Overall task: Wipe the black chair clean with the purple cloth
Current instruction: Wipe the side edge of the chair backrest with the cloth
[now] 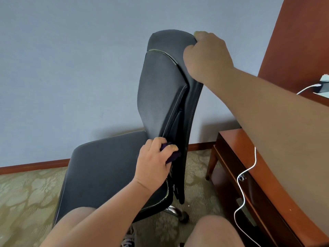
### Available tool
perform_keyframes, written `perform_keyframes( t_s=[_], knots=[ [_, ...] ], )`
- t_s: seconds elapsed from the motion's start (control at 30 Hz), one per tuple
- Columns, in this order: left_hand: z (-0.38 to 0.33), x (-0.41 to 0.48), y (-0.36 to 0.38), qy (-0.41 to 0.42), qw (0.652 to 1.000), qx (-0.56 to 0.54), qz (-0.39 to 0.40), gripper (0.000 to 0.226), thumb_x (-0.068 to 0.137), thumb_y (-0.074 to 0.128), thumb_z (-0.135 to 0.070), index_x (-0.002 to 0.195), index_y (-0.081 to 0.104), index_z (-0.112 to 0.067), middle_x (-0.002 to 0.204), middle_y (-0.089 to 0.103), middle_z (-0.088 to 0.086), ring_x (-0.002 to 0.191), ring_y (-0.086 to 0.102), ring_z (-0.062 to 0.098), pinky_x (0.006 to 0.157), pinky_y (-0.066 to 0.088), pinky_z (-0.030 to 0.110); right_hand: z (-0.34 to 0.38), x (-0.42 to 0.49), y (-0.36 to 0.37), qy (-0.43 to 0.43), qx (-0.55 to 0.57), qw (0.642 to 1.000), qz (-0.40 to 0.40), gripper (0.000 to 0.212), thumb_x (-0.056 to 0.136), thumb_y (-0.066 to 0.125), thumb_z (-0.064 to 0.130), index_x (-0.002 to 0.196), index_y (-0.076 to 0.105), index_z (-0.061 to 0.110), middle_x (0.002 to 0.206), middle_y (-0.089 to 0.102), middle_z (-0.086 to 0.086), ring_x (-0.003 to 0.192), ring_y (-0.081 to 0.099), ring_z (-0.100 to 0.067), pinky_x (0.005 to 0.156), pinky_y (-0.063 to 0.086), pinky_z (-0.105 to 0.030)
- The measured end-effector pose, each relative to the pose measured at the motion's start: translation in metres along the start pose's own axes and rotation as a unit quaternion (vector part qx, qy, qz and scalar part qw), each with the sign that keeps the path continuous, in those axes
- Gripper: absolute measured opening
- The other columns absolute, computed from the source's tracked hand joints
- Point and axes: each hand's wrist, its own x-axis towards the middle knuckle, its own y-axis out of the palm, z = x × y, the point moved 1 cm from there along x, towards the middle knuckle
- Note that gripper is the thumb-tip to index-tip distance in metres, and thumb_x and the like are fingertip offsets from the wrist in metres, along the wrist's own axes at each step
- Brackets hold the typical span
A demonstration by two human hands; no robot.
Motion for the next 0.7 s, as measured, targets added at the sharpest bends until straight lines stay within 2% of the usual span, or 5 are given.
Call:
perform_keyframes(
  t_s=[0.17, 0.23, 0.43, 0.57, 0.7],
  knots=[
    [0.017, 0.009, 0.003, 0.103, 0.993, 0.048, 0.041, 0.043, 0.074, 0.075, -0.013, 0.110, 0.058, -0.028, 0.110, 0.052, 0.003, 0.083, 0.046, 0.022, 0.069, 0.045, 0.037, -0.011, 0.015, 0.002, -0.017, 0.000, 1.000, 0.011, 0.021, 0.082, 0.035, 0.009, 0.067, 0.026, 0.021, 0.070, 0.034, 0.006, 0.058, 0.029, -0.013, 0.052, 0.022, -0.029],
    [0.024, 0.016, -0.003, 0.121, 0.991, 0.045, 0.036, 0.036, 0.077, 0.069, -0.015, 0.110, 0.058, -0.026, 0.107, 0.053, 0.004, 0.081, 0.047, 0.023, 0.067, 0.046, 0.038, -0.012, 0.021, 0.005, -0.022, 0.000, 1.000, 0.014, 0.022, 0.082, 0.036, 0.008, 0.067, 0.026, 0.021, 0.069, 0.034, 0.006, 0.058, 0.028, -0.013, 0.052, 0.022, -0.029],
    [0.021, 0.070, -0.020, 0.030, 0.997, -0.036, -0.058, 0.027, 0.082, 0.069, -0.016, 0.109, 0.066, -0.019, 0.104, 0.053, 0.007, 0.088, 0.051, 0.026, 0.073, 0.047, 0.039, -0.019, 0.031, 0.006, -0.025, 0.003, 0.999, 0.022, 0.020, 0.082, 0.035, 0.008, 0.069, 0.024, 0.019, 0.068, 0.030, 0.004, 0.060, 0.025, -0.016, 0.051, 0.022, -0.028],
    [0.015, 0.062, -0.007, -0.008, 0.994, -0.091, -0.060, 0.028, 0.081, 0.067, -0.016, 0.107, 0.060, -0.021, 0.105, 0.053, 0.003, 0.092, 0.053, 0.024, 0.075, 0.049, 0.039, -0.023, 0.033, 0.005, -0.038, 0.018, 0.999, 0.021, 0.024, 0.084, 0.036, 0.008, 0.069, 0.022, 0.020, 0.067, 0.026, 0.003, 0.060, 0.022, -0.015, 0.051, 0.020, -0.027],
    [0.025, 0.025, 0.012, -0.038, 0.994, -0.098, -0.022, 0.044, 0.071, 0.076, -0.009, 0.104, 0.052, -0.024, 0.105, 0.052, 0.000, 0.092, 0.053, 0.021, 0.076, 0.051, 0.036, -0.022, 0.032, 0.006, -0.040, 0.013, 0.999, 0.019, 0.024, 0.084, 0.036, 0.008, 0.069, 0.022, 0.020, 0.067, 0.027, 0.001, 0.062, 0.023, -0.017, 0.054, 0.021, -0.029]
  ],
)
